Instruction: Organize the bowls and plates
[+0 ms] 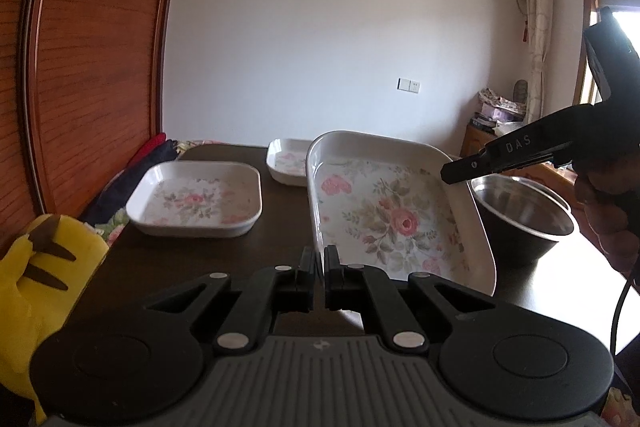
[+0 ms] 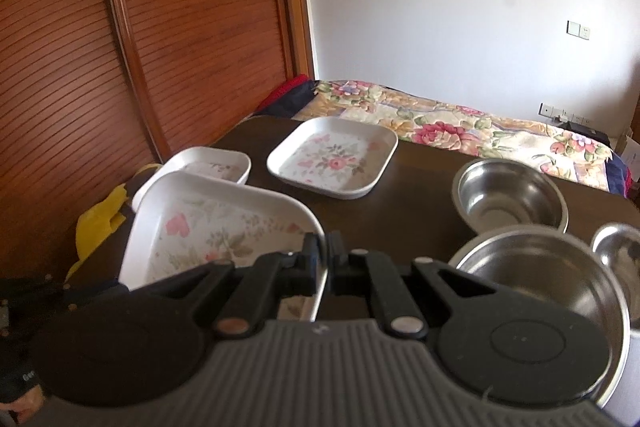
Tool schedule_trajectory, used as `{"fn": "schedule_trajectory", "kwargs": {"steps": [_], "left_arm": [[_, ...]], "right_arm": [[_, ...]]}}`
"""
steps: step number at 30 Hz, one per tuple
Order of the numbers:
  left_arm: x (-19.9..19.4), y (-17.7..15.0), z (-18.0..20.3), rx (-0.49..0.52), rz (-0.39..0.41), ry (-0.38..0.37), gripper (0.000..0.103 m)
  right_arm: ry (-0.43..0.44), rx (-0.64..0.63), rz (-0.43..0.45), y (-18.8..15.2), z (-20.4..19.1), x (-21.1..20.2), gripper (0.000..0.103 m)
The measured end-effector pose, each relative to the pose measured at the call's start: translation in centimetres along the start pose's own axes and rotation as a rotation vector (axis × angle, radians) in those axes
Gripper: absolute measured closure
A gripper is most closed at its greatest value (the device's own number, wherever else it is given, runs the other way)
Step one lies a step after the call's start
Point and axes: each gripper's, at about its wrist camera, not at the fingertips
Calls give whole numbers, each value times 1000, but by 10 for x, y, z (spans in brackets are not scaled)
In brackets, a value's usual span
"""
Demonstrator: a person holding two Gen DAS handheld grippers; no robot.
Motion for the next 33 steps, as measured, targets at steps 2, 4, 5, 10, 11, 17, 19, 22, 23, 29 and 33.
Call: {"fn": "schedule_trajectory", "kwargs": {"steps": [2, 4, 5, 10, 11, 17, 19, 22, 23, 29, 33], "left_arm": [[0, -5, -1, 1, -14, 1, 70], [3, -9, -2, 0, -30, 4, 70], [3, -11, -3, -1, -34, 5, 70], [10, -13, -4, 7, -51, 4, 70], [12, -13, -4, 10, -53, 5, 70], [22, -15, -3, 17, -79, 5, 70], [26, -17, -3, 18, -88, 9, 69], [30, -19, -4, 15, -99, 10, 69], [31, -19, -5, 13, -102, 7, 69], [35, -21, -4, 18, -112, 8, 68], [36, -22, -4, 18, -111, 10, 68]], "right_arm": [[3, 3, -3, -8, -2, 0, 96], [6, 15, -6, -14, -4, 2, 96], [5, 19, -8, -17, -5, 3, 96], [4, 43, -23, -30, -5, 8, 96], [4, 47, -28, -32, -4, 10, 96], [2, 68, -51, -41, 2, 16, 96], [2, 77, -54, -43, 4, 18, 96], [2, 80, -58, -46, 6, 23, 96], [4, 81, -59, -47, 6, 24, 96], [6, 91, -76, -54, 11, 33, 96], [3, 90, -81, -58, 13, 37, 96]]}}
Point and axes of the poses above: each gripper's, at about its wrist camera, not at the fingertips, and x roughly the way its jaws point, z to its right, y to its top, and after that the axes turned 5 degrees about y, right-handed
